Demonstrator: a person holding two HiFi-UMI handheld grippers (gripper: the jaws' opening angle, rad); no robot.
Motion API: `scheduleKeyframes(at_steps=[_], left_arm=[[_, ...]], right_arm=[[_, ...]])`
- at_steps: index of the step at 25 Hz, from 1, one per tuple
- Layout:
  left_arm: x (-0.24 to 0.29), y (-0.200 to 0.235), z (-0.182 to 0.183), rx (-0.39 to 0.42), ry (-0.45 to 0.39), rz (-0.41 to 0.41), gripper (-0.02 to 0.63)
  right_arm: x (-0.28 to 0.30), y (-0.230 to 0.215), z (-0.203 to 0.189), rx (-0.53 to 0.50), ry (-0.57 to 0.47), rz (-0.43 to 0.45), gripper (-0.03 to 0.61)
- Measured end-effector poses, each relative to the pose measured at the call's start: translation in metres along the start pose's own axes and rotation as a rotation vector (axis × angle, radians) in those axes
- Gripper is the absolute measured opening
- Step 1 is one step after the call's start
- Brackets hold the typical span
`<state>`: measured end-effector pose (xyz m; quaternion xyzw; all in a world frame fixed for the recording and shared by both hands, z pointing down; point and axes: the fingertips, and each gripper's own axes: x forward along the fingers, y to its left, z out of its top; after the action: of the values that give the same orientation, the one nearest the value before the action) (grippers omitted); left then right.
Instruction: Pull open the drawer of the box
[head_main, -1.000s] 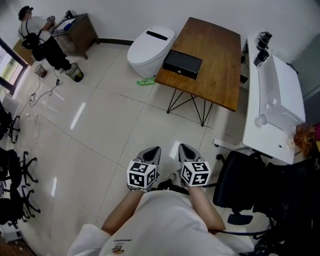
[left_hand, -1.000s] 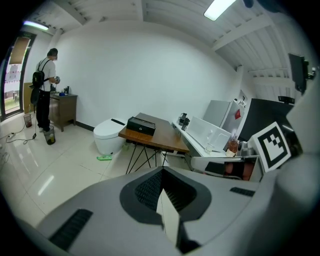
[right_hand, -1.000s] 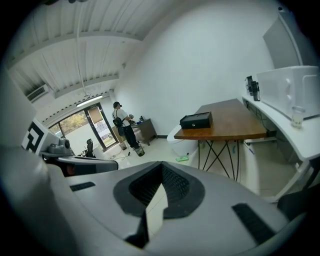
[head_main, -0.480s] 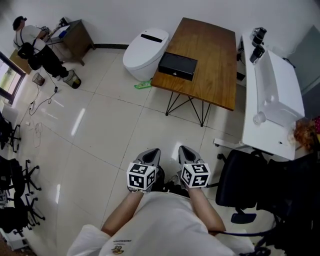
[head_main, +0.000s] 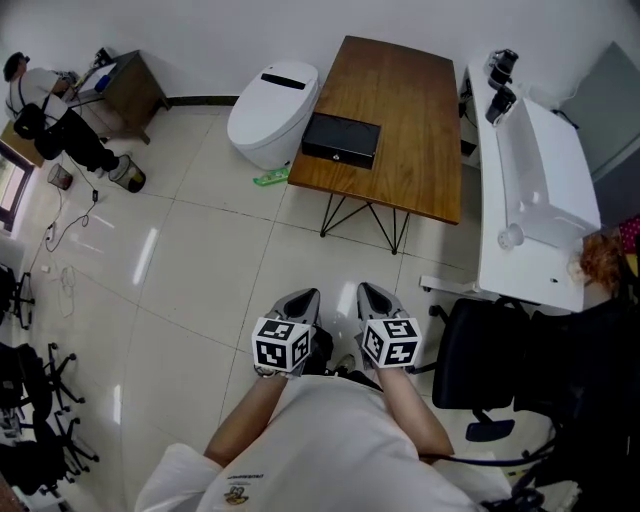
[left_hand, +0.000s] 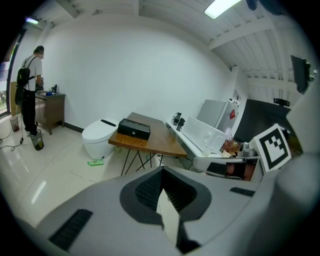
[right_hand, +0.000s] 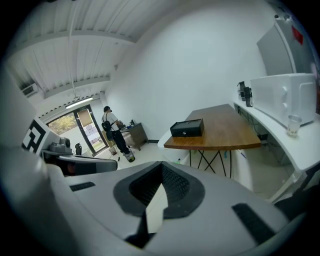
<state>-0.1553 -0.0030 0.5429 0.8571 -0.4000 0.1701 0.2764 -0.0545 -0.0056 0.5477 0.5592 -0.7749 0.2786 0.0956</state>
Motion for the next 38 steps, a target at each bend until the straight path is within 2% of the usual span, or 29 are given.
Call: scheduleKeyframes(at_steps=[5, 13, 21, 29, 38], left_arm=[[0.016, 0.014, 0.038, 0.014, -0.024, -0.039, 0.002], [0.042, 0.044, 0.086, 0.018, -0.058, -0.047, 0.002], [0.055, 0.058, 0.097, 0.023, -0.044, -0.073, 0.002], [0.059, 0.089, 0.108, 0.039, -0.041, -0.066, 0.002], [0.077, 0.089, 0.118, 0.045, -0.036, -0.092, 0.002]], right_arm=[[0.025, 0.000, 0.025, -0.012, -0.006, -0.020, -0.012], [0.056, -0.005, 0.057, -0.050, -0.006, -0.046, -0.012], [0.082, -0.009, 0.078, -0.045, -0.021, -0.071, -0.012], [0.104, 0.003, 0.087, -0.041, -0.037, -0.089, -0.012], [0.116, -0.012, 0.102, -0.025, -0.050, -0.110, -0.012]])
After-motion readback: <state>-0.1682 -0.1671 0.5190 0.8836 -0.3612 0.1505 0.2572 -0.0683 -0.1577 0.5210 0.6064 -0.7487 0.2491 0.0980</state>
